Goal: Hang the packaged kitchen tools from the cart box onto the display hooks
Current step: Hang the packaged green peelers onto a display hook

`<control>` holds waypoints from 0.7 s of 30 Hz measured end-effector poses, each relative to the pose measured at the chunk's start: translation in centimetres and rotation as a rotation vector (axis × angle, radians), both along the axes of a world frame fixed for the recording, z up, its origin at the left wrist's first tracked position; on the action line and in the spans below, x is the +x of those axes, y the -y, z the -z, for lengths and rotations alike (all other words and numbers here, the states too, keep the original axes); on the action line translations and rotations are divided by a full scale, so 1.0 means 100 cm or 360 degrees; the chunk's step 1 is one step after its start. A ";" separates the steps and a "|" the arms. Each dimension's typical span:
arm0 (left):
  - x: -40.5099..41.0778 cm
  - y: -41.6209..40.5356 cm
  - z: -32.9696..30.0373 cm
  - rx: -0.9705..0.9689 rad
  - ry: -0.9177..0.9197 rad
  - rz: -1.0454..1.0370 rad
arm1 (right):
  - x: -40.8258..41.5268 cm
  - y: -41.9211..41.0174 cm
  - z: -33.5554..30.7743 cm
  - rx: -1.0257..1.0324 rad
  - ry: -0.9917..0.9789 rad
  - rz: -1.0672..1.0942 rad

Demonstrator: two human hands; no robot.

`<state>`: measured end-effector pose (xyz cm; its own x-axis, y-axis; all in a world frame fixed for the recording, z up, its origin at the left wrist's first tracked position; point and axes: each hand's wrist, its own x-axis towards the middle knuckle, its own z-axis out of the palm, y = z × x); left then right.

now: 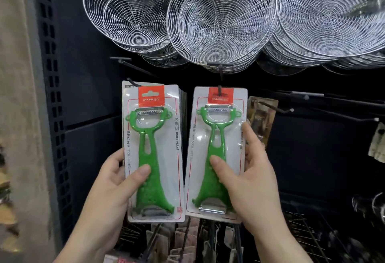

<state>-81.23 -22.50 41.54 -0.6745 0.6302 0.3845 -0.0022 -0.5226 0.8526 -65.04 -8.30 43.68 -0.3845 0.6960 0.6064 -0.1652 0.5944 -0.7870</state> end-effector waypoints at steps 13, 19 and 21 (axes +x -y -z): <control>0.003 -0.016 0.009 -0.0036 0.0016 0.0040 | -0.035 -0.051 0.012 0.0004 0.0083 0.0154; 0.011 -0.022 0.009 -0.0061 -0.0036 0.0036 | -0.024 -0.033 0.010 0.0108 0.0093 0.0368; 0.013 -0.024 0.009 -0.0067 -0.0049 0.0036 | -0.016 -0.022 0.011 0.0189 0.0007 0.0377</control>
